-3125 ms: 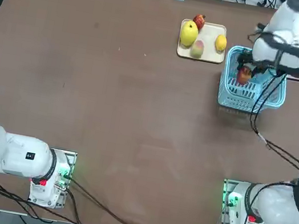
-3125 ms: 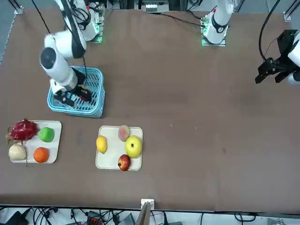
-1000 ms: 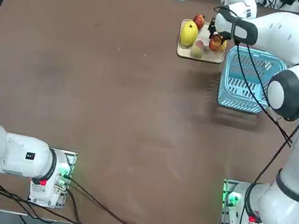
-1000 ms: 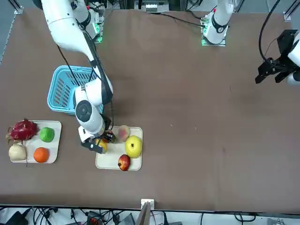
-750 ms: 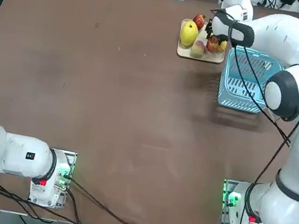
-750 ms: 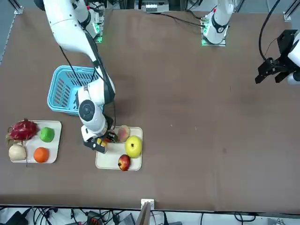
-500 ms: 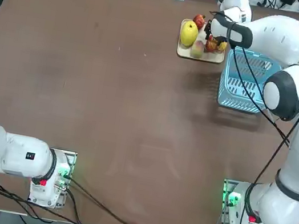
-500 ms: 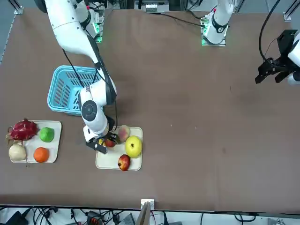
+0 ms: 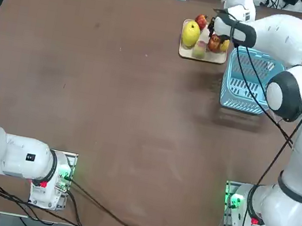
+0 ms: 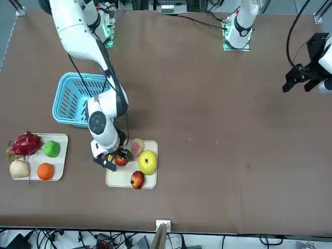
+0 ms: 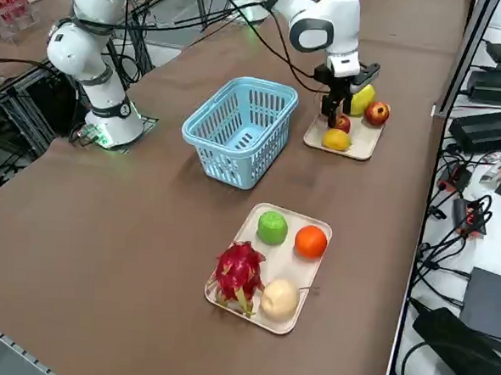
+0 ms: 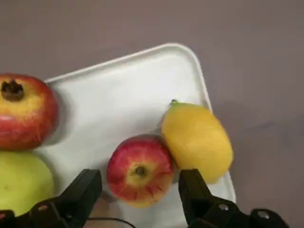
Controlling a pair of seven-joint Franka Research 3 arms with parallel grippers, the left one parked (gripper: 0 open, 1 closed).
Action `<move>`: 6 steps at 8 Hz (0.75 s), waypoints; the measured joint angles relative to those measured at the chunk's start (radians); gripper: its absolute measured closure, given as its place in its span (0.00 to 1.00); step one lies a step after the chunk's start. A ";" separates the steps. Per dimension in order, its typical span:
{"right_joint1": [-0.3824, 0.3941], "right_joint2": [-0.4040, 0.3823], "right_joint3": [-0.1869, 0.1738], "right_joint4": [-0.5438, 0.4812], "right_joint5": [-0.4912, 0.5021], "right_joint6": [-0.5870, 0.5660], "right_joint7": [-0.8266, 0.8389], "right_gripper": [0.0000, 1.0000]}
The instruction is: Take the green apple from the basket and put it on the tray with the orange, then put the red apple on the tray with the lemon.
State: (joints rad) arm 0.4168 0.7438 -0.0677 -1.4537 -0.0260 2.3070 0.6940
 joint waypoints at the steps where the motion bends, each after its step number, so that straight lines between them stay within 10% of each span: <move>1: -0.004 -0.023 -0.013 0.011 0.000 -0.046 0.000 0.00; 6: -0.100 -0.243 -0.072 0.134 0.000 -0.464 -0.214 0.00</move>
State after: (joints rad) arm 0.3167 0.5006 -0.1392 -1.3196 -0.0262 1.8433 0.4800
